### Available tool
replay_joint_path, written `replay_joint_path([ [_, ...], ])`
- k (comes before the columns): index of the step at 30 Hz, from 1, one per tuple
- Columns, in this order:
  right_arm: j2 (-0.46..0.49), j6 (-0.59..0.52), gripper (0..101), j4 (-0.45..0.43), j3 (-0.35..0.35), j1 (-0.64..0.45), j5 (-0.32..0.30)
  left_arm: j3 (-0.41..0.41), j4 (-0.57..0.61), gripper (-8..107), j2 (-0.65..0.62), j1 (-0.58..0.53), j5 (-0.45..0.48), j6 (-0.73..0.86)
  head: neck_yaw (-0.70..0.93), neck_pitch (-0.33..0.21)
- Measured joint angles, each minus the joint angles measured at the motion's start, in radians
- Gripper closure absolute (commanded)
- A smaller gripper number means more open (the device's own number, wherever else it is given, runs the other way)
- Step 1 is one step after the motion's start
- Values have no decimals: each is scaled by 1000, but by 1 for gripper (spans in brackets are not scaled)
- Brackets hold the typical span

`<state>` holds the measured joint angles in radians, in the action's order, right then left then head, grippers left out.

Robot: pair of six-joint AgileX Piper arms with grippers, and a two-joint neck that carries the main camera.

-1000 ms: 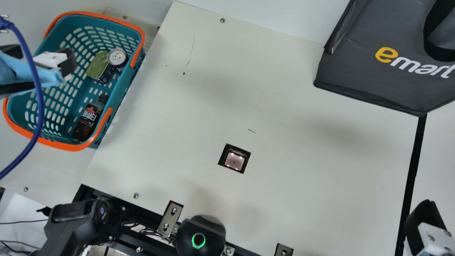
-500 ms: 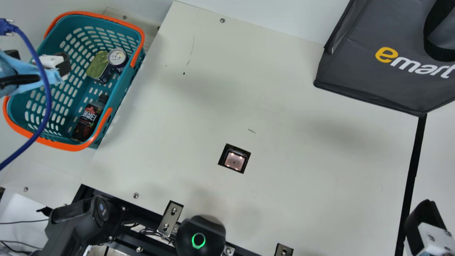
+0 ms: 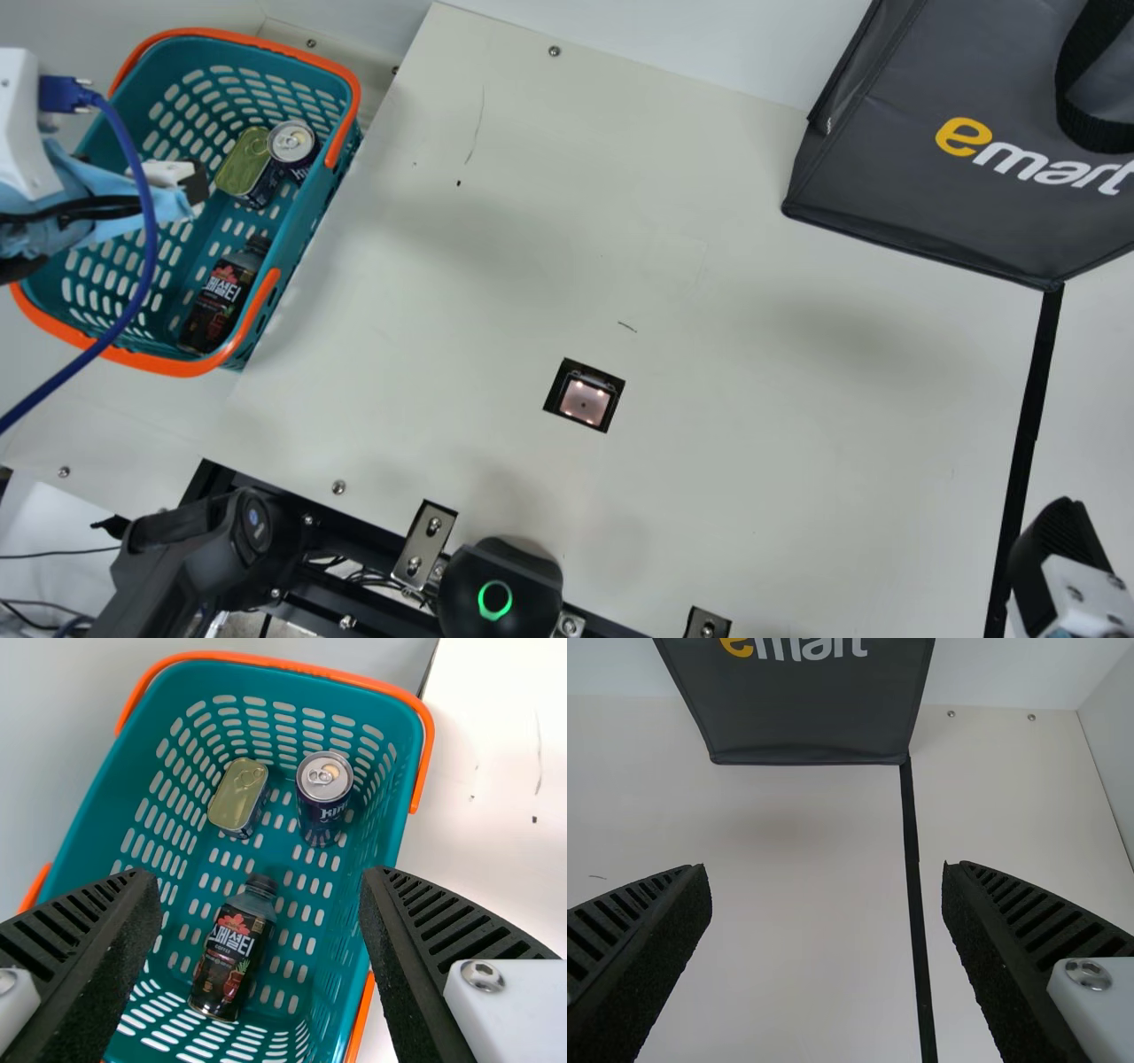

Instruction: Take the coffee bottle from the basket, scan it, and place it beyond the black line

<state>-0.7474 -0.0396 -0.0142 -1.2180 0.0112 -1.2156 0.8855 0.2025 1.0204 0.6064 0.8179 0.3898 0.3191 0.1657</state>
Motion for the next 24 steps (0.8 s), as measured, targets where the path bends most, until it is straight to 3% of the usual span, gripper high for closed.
replay_joint_path([
  [12,0,0,10,0,0,0,0,-57,26,9,99,1,-90,30,0,-2],
  [24,0,0,10,0,0,0,1,-34,114,9,221,64,-110,174,0,0],
])
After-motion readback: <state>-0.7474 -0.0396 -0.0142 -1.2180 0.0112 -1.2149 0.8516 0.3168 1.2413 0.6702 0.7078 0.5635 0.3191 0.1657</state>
